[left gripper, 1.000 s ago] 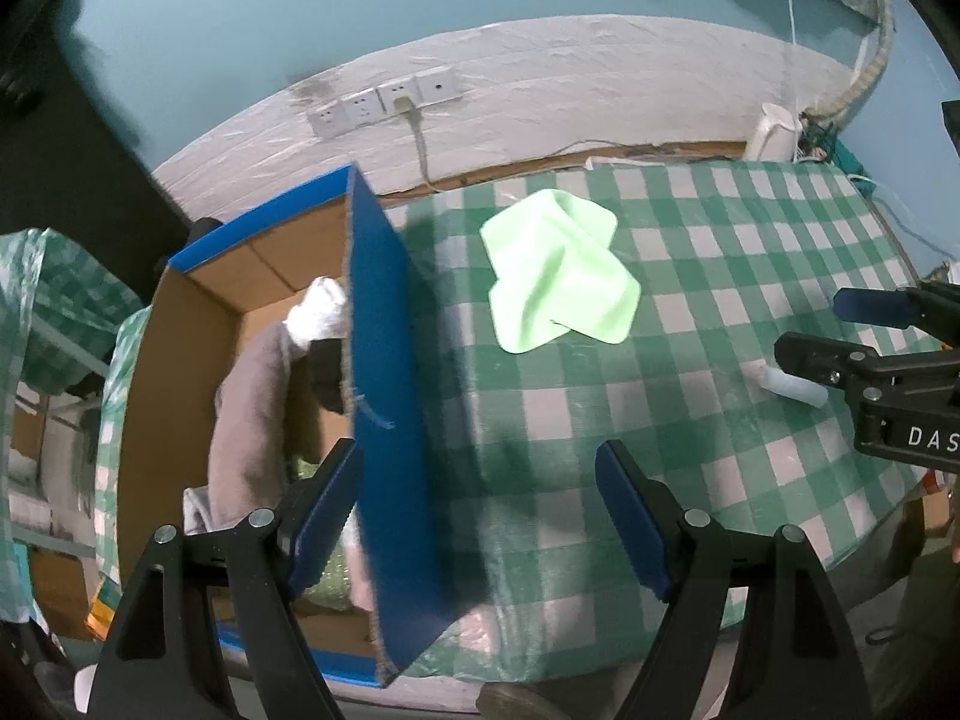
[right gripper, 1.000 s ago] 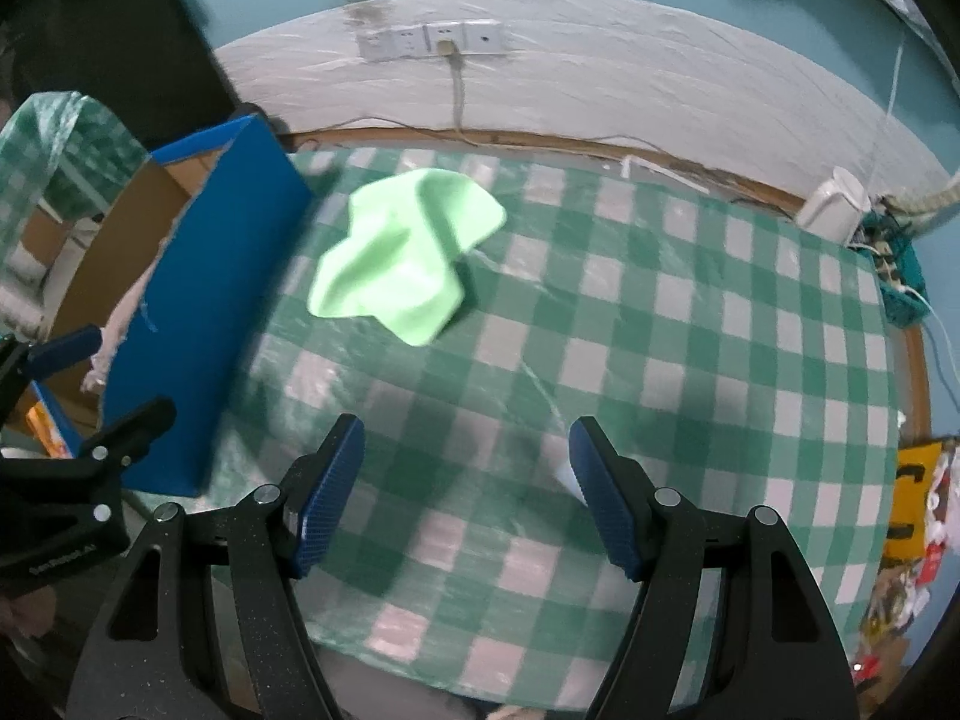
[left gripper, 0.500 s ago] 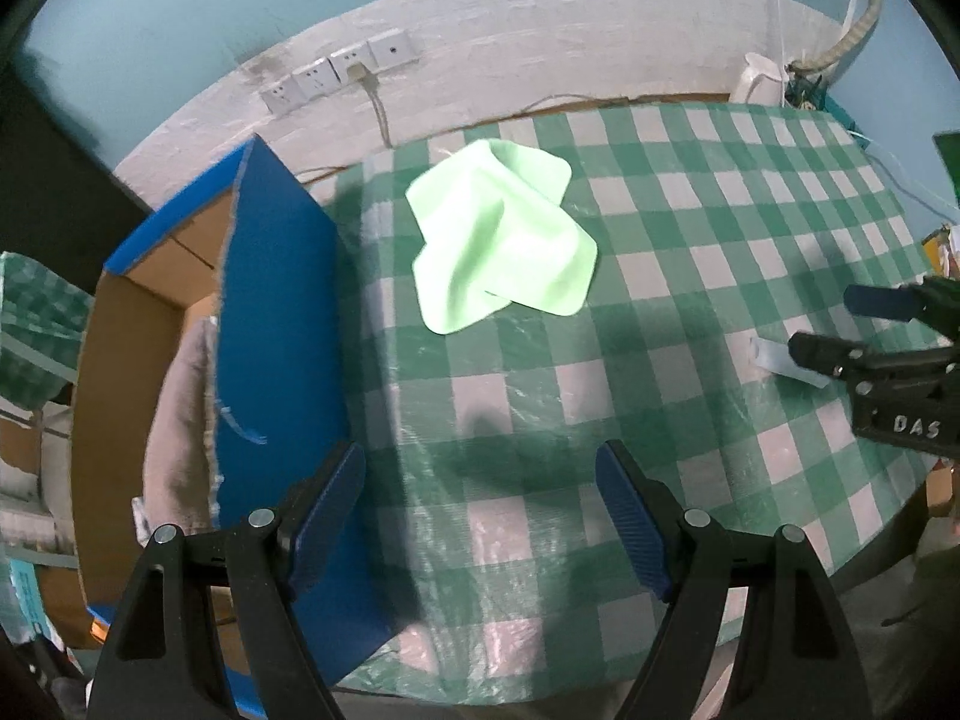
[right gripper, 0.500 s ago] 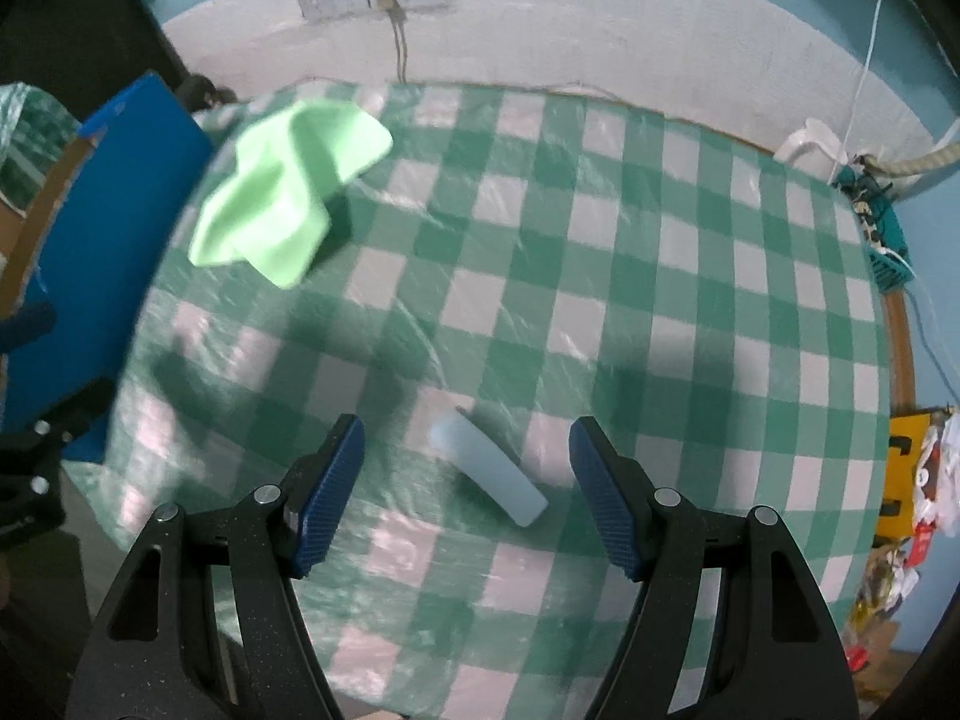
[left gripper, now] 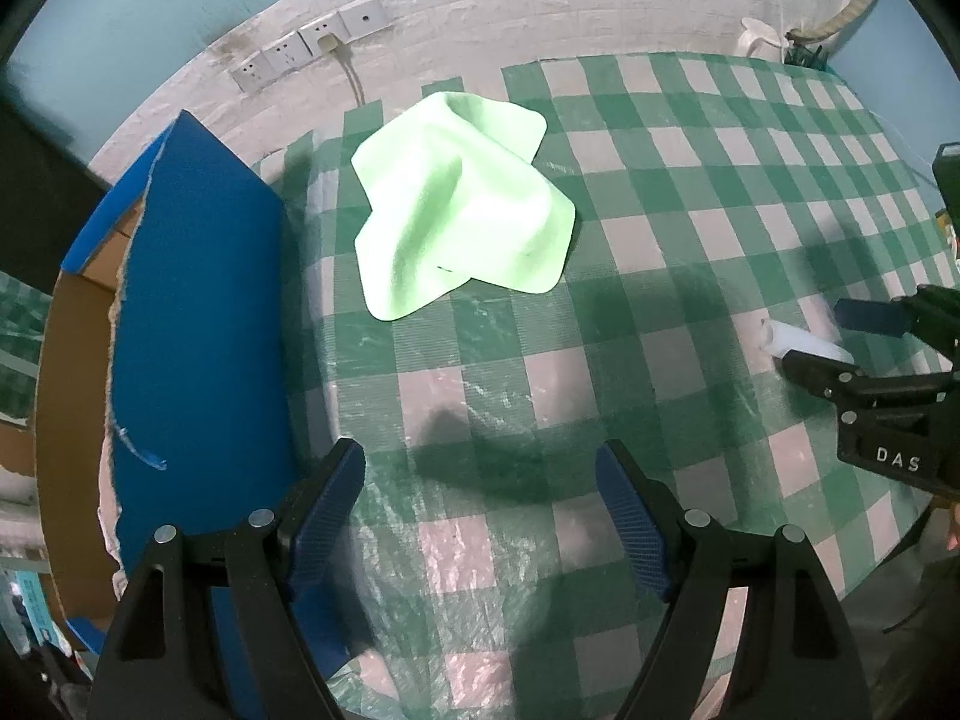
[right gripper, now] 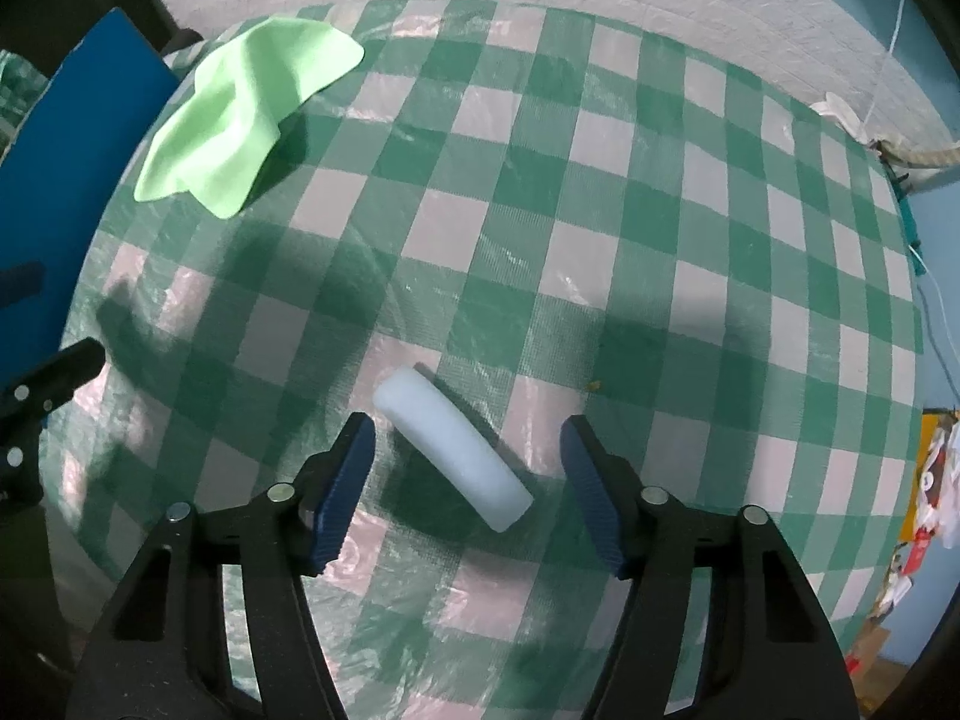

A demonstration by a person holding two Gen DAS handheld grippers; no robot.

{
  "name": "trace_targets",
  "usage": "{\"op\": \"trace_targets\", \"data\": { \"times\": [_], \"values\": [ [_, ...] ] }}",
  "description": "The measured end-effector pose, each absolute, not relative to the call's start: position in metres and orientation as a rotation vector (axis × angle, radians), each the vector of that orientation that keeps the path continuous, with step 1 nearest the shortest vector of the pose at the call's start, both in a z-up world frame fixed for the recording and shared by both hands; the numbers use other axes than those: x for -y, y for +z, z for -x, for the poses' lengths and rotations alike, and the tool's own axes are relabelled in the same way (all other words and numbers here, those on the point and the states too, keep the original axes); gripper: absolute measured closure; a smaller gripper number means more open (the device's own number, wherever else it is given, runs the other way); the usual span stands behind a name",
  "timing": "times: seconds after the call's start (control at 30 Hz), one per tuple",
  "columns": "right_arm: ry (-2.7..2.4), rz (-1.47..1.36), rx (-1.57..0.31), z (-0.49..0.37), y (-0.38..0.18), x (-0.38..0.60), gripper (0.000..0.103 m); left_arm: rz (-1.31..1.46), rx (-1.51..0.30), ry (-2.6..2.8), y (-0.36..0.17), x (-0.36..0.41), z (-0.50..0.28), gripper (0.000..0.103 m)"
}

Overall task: Organize soft objects
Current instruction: 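Close the right gripper on the white foam tube, then lower the left gripper onto the light-green cloth and close it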

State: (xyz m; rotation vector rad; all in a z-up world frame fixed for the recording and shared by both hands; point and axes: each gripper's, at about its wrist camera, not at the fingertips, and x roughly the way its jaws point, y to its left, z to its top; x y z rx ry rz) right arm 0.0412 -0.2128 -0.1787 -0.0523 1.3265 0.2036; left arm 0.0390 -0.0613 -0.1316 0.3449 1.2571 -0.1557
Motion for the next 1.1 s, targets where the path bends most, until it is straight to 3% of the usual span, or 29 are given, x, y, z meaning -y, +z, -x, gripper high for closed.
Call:
{"op": "trace_targets", "data": {
  "times": [0.3,0.63,1.1],
  "values": [
    [0.218,0.094,-1.339,-0.039,-0.191,0.207,0.057,-0.335,-1.267,-0.159,-0.135,0.065,-0.045,0.022],
    [0.220,0.146,-1.324,-0.030,-0.187,0.179,0.089,-0.322,-1.269,-0.149,-0.136,0.065,-0.051,0.022],
    [0.212,-0.039,-1.290,-0.052,-0.170,0.206,0.089,-0.279,-1.277,-0.135,-0.138,0.062,-0.066,0.022]
  ]
}}
